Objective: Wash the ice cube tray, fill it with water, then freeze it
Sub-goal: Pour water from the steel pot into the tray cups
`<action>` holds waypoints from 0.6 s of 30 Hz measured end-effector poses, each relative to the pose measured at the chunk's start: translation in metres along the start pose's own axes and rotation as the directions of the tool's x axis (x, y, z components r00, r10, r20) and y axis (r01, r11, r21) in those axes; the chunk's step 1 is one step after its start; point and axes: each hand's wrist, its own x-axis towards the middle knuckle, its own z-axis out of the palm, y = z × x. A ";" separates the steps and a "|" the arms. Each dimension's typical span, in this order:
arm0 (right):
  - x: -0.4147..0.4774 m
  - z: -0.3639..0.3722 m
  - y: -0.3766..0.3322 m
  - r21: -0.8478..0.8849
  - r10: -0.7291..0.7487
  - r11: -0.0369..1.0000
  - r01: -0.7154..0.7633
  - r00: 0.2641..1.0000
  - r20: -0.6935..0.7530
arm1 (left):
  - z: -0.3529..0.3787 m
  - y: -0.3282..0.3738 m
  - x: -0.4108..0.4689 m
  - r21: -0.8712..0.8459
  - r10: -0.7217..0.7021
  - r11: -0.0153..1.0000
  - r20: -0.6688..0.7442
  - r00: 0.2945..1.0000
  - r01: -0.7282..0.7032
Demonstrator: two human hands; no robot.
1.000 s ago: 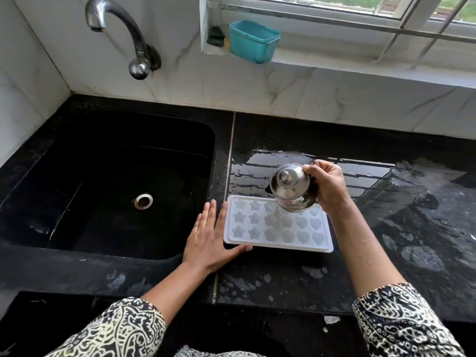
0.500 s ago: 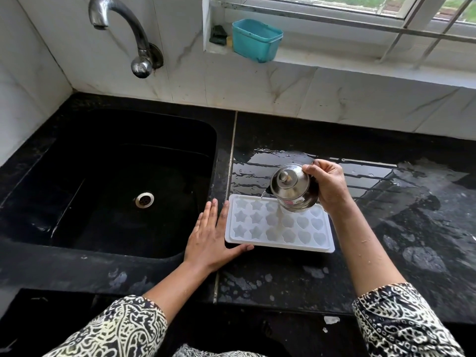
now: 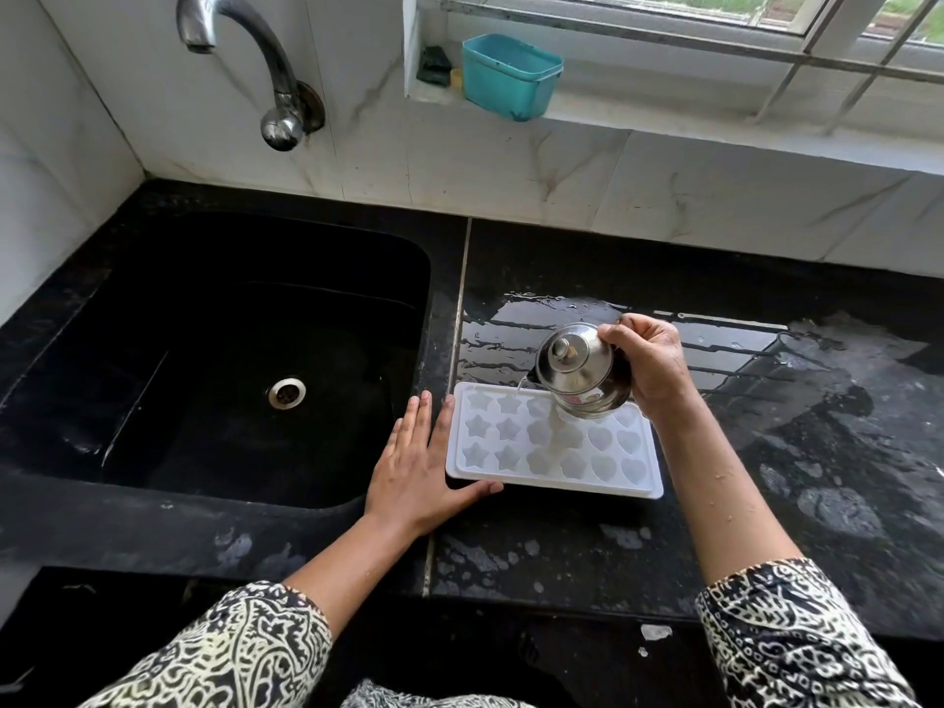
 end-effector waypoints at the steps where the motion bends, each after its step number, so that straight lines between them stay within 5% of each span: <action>1: 0.000 0.000 0.000 0.000 -0.001 1.000 0.001 1.000 0.002 | 0.000 0.000 0.000 0.002 0.001 1.000 0.001 1.000 -0.001; 18: 0.000 0.000 0.002 0.056 -0.007 0.998 0.007 1.000 0.007 | -0.001 0.000 -0.001 -0.007 0.001 1.000 -0.001 1.000 -0.001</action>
